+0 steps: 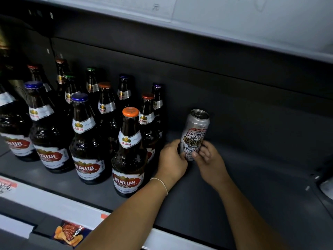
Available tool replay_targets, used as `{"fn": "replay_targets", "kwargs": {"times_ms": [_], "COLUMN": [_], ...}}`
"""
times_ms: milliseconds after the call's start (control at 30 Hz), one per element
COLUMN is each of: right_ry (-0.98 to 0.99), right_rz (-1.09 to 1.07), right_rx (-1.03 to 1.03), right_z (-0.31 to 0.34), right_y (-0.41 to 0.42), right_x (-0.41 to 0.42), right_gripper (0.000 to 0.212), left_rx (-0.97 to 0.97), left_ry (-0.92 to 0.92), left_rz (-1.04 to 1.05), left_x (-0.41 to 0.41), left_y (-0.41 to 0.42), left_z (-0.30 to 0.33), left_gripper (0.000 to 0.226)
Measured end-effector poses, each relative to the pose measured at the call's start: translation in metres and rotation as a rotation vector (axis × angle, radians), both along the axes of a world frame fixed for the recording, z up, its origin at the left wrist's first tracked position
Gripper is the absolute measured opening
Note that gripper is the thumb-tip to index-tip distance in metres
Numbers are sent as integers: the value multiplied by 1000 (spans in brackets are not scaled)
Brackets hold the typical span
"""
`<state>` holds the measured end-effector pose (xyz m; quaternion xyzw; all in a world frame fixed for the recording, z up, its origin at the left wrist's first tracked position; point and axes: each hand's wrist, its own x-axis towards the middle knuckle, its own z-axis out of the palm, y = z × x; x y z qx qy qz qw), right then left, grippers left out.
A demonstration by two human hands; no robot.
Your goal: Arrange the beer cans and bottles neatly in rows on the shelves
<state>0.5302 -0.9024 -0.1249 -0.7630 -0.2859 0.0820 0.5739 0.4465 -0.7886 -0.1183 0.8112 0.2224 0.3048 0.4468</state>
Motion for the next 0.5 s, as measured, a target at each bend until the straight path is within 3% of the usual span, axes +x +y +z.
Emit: {"fn": "replay_targets", "kwargs": {"times_ms": [200,367,500], "right_ry": [12,14,1], "right_rz": [16,27,71], "right_rx": [35,36,25], "right_z": [-2,-3,-3], "right_y": [1,6,8], "right_x": [0,1,-1], "right_gripper": [50,59,57], "left_rx": [-7,-11,-58], "left_ry": [-19,18,9], "left_rz": [-65,-74,-79], "left_x": [-9,-9,-11], "left_y": [-3,-3,-5], "left_z": [12,12,15], "left_gripper": [62,51,55]}}
